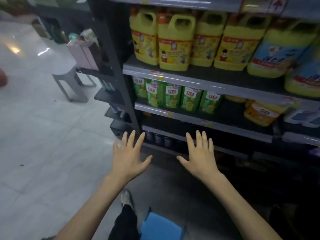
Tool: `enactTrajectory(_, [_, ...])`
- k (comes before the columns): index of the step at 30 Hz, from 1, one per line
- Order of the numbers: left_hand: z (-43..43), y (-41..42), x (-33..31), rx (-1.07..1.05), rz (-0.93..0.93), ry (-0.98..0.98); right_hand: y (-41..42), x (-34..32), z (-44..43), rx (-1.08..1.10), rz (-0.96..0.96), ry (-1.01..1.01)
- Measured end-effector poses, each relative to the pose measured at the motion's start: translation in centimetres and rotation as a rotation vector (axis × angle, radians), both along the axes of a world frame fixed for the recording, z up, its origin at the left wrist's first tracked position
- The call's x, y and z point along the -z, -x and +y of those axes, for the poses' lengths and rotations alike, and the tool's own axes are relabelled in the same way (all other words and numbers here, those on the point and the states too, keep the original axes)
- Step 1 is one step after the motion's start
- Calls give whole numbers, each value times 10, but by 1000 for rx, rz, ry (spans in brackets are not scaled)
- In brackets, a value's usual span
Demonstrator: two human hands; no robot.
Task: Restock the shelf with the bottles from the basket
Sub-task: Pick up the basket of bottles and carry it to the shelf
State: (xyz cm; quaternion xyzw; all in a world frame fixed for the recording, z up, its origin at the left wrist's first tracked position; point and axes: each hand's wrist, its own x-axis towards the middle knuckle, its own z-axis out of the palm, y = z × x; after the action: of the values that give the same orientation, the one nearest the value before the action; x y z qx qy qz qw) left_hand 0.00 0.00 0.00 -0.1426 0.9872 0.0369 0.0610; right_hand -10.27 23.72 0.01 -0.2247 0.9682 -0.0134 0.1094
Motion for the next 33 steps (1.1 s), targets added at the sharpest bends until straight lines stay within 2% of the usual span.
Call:
enactTrajectory(3, [-55, 5, 14, -63, -45, -40, 16, 5, -67, -62, 5, 13])
enactTrajectory(9, [-188, 8, 19, -173, -16, -144, 44, -9, -232, -218, -5, -9])
enactTrajectory(16, [-352, 1, 14, -230, 9, -113, 57, -24, -400, -302, 5, 3])
enactTrajectory(25, [-474, 13, 16, -339, 27, -139, 91, -21, -543, -404, -15, 16])
enactTrajectory(33, [-603, 43, -1, -570, 18, -48, 145, -7, -713, -587, 13, 149])
